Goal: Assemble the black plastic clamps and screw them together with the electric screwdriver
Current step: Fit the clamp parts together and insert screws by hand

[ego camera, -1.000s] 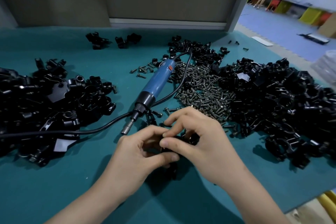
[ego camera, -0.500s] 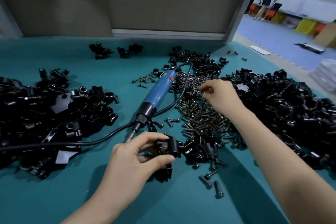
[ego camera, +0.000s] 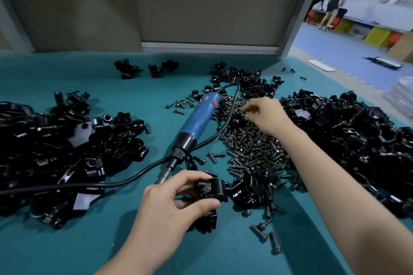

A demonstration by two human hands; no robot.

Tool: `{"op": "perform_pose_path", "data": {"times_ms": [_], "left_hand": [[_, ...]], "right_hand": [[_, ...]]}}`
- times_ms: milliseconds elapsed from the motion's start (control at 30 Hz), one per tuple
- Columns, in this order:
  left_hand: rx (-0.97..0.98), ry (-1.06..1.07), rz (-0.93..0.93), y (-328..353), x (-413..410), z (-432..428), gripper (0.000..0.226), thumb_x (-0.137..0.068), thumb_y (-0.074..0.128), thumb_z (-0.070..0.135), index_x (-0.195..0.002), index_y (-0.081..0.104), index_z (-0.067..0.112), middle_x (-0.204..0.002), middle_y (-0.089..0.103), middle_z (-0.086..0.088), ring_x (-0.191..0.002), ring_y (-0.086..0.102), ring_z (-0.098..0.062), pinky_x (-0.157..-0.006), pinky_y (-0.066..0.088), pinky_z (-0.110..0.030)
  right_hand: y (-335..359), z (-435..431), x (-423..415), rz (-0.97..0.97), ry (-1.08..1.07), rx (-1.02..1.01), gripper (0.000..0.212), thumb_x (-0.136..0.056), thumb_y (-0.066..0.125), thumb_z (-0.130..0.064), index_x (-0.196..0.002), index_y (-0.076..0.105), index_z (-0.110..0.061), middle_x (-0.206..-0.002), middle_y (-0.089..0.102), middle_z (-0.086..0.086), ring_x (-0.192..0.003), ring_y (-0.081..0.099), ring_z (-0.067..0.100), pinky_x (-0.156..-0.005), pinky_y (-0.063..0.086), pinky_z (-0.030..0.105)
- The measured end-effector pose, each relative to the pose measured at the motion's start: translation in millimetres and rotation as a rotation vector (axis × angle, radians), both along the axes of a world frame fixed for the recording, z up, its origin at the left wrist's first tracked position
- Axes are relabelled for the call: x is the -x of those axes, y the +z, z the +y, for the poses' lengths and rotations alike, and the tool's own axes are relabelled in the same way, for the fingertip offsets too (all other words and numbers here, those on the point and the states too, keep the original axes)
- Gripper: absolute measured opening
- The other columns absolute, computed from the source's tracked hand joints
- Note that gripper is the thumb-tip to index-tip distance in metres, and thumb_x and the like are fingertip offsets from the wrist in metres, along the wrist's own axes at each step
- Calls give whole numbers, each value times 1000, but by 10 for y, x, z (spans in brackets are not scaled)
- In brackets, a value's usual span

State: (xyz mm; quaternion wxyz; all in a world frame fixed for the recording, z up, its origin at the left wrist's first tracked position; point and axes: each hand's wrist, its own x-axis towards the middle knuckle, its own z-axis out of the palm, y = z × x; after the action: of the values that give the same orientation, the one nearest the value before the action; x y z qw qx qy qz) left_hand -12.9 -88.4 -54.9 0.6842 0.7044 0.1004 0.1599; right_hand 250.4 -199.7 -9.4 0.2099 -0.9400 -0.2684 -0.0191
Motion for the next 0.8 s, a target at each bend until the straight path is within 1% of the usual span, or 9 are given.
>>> {"op": "perform_pose_path", "data": {"times_ms": [100,133,233,333,400,500,600,700,800], "left_hand": [[-5,-2,0,-1,5,2,38,-53,81,34,-90,74,34,-88,75,2,-63,72,-22,-59,58,-26],[-6,-3,-2,-1,4,3,38,-53,81,34,-90,74,34,-88,75,2,-63,72,-21,-59,58,-26],[-19,3,1,-7,11,8,38,-53,81,35,-91,74,34,-88,75,3,-62,72,-21,-60,58,-25],[-21,5,1,-4,15,8,37,-54,82,35,-90,74,35,-88,75,4,-62,72,-21,-61,58,-25],[-28,12,-7,-3,12,7,35,-55,82,33,-89,73,37,-87,75,5,-62,72,-21,-61,58,-25],[-27,35,-29,-15,-2,8,36,-54,81,36,-89,73,38,-85,75,4,-65,72,-21,-63,59,-28],[-47,48,-45,-26,-18,15,38,-53,86,37,-88,72,40,-83,75,4,-63,71,-18,-64,59,-29],[-56,44,-58,-34,-24,12,36,-56,89,32,-88,73,39,-84,75,4,-67,71,-17,-64,59,-28],[-40,42,-56,-30,-12,9,34,-57,83,33,-90,73,37,-85,75,5,-68,71,-14,-64,58,-26]], "right_hand": [[-43,102,-27,-15,34,141,30,-88,59,3,-109,67,-16,-101,65,11,-86,63,25,-82,54,37],[-44,123,-45,-29,28,170,30,-86,58,4,-105,66,-17,-102,66,13,-89,63,28,-85,54,39],[-67,147,-57,-65,27,211,27,-86,53,7,-90,58,-19,-100,64,13,-84,59,29,-77,52,35],[-47,84,41,-66,-30,5,20,-89,56,5,-87,60,-15,-98,65,7,-85,58,21,-80,51,33],[59,5,253,-76,-68,-286,19,-86,60,4,-83,59,-15,-84,62,-1,-74,55,11,-72,51,20],[233,-154,835,137,99,-657,23,-81,66,2,-84,59,-19,-73,61,-4,-63,56,3,-61,47,11],[178,-270,1439,333,339,-643,25,-77,71,4,-82,63,-18,-77,68,-6,-69,64,4,-67,52,16],[23,-358,1640,404,296,-693,25,-76,73,7,-76,64,-16,-74,68,-8,-70,65,3,-67,52,16],[-71,-409,1635,388,248,-665,27,-78,73,4,-77,63,-21,-80,69,-6,-76,65,5,-68,59,33]]}}
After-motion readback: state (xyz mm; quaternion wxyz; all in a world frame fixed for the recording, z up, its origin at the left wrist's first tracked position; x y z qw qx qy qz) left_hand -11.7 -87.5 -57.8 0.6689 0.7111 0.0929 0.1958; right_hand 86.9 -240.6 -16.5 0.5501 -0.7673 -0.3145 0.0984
